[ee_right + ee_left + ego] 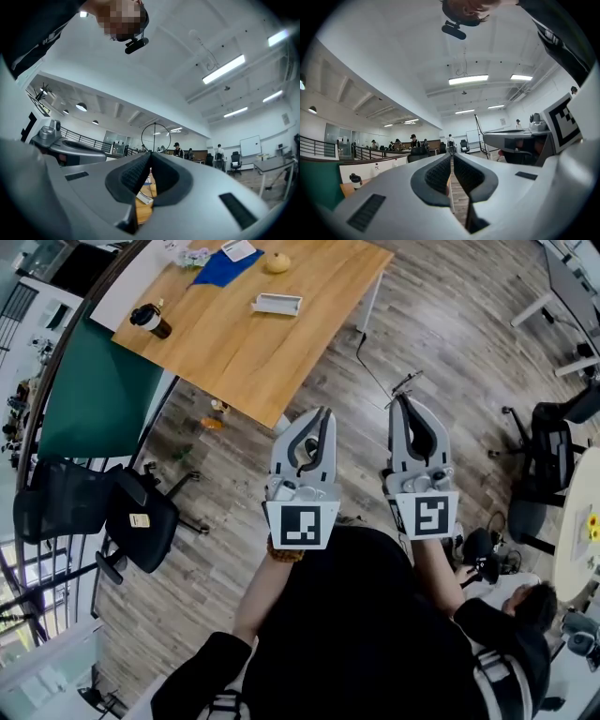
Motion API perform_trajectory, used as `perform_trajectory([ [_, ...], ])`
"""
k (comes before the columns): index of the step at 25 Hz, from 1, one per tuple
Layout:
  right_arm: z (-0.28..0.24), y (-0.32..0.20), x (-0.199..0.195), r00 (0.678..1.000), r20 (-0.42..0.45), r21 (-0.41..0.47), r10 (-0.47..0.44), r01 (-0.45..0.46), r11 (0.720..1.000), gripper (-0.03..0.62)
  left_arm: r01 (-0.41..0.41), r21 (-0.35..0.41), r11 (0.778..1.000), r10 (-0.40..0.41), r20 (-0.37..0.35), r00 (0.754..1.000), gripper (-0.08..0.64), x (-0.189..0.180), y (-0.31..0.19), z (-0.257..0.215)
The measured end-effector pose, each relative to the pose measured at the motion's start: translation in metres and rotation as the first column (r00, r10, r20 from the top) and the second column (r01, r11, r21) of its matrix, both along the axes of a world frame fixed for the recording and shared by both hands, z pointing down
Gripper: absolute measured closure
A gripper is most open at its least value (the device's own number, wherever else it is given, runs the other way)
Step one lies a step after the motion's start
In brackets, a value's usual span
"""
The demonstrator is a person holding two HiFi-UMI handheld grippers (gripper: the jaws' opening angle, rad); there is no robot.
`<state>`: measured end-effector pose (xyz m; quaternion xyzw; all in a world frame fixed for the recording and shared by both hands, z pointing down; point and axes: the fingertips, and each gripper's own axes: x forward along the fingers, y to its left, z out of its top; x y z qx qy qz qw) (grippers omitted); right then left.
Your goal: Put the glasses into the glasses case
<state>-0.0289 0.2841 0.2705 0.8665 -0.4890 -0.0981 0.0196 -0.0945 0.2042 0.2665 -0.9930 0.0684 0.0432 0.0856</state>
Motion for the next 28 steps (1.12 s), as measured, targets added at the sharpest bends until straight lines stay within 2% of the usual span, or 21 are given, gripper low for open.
perform_trajectory([
  [5,-0.004,-0.012,0.020,1.000,-0.015,-0.002,-0.003,0.002,1.000,0.578,-0.009,-0.036,0.999,0.008,-0.030,1.000,0.522,0.028,-0.013,-0.001],
  [12,-0.012,-0.033,0.059,0.999,-0.038,-0.008,-0.010,0.010,1.000,0.578,-0.037,0.005,0.999,0.037,-0.045,0.998,0.522,0.073,-0.031,-0.010],
  [21,-0.027,-0.073,0.104,0.998,-0.051,0.011,-0.030,0.030,0.999,0.578,-0.030,-0.017,0.999,0.029,-0.052,0.998,0.522,0.119,-0.072,-0.012],
  [28,-0.025,-0.112,0.128,0.995,-0.057,-0.043,-0.086,0.084,0.996,0.578,0.005,-0.061,0.998,-0.009,-0.063,0.998,0.522,0.144,-0.111,-0.010],
])
